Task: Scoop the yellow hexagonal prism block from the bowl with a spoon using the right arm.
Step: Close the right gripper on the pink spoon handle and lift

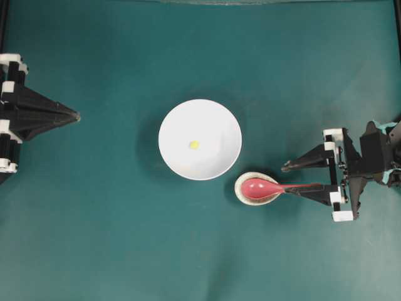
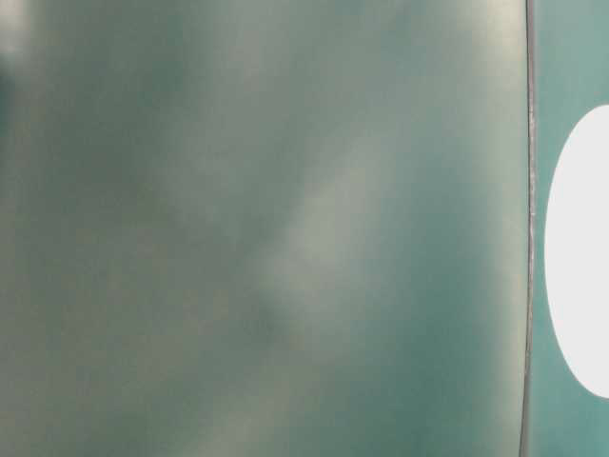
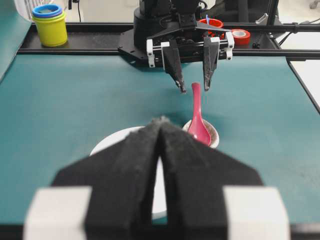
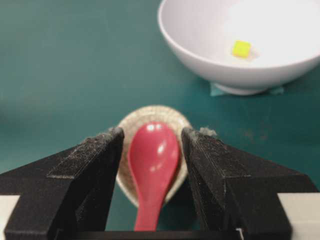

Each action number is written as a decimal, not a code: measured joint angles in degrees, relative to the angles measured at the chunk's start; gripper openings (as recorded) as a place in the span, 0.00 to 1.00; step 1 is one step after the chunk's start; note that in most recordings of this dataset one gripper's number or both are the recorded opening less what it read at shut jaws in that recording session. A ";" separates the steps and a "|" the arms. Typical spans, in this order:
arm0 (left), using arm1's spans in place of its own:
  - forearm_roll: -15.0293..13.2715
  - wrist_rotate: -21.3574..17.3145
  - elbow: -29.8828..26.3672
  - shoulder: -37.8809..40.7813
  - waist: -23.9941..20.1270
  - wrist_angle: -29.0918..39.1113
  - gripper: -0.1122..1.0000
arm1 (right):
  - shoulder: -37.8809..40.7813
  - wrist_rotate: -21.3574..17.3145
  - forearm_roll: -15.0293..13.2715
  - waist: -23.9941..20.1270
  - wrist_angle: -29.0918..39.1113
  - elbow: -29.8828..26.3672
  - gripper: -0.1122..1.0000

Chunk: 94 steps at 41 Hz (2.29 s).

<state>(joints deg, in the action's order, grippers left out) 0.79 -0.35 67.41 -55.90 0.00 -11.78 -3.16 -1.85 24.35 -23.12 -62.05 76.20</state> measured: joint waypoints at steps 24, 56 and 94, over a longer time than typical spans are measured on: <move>0.00 0.00 0.00 -0.18 0.00 0.79 0.09 | 8.00 -3.78 0.35 -2.02 -2.20 -0.18 0.60; 0.09 0.00 0.00 -0.26 0.00 1.41 0.09 | 10.46 -5.54 0.70 -2.90 -2.29 0.09 0.55; 0.09 -0.09 0.00 -0.26 0.00 1.41 0.09 | 9.93 -5.36 0.79 -2.81 -2.37 0.26 0.31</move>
<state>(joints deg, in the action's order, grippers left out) 0.88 -0.44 67.41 -56.16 0.00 -10.37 6.77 -7.21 25.14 -25.93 -64.42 76.46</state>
